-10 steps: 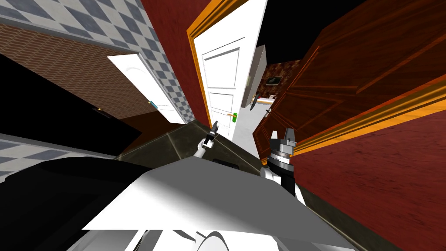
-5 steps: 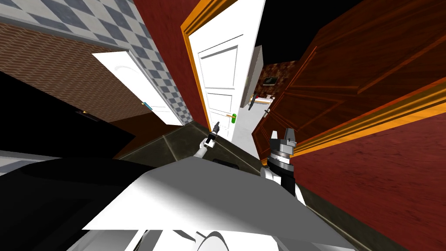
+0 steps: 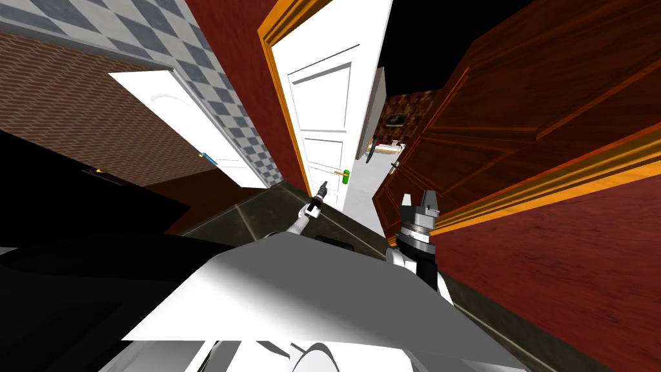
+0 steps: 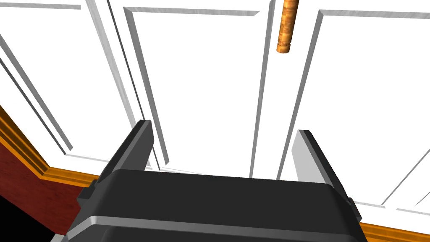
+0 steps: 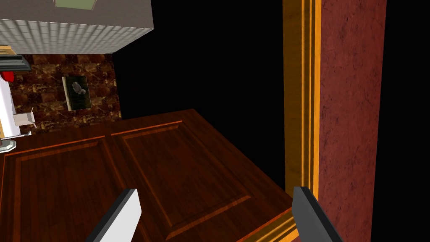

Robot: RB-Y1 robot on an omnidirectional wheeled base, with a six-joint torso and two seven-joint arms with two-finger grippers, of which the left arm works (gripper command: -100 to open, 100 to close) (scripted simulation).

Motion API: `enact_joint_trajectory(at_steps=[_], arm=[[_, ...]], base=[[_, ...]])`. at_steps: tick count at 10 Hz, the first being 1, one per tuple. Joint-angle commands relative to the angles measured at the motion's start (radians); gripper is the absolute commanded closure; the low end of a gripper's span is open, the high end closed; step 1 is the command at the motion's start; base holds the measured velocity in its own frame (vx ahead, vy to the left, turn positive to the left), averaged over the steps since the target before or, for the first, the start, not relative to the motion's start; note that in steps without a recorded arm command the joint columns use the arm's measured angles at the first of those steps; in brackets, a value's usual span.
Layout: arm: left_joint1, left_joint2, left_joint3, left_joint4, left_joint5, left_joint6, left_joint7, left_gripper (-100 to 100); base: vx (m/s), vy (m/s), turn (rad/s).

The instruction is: Push the door open

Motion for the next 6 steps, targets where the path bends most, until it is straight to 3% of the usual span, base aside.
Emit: enact_joint_trajectory(at_steps=[1,4,6], arm=[[-0.018,-0.006,-0.003,0.033,-0.001,0.002,0.001,-100],[-0.07,-0.019,-0.012,0.119,-0.003,0.013,0.01,-100],[-0.088,-0.024,-0.015,0.147,-0.003,0.017,0.013,-100]], base=[[0.084,0.032,-0.068],[0.099,0.06,-0.092],[0.115,0.059,-0.054]])
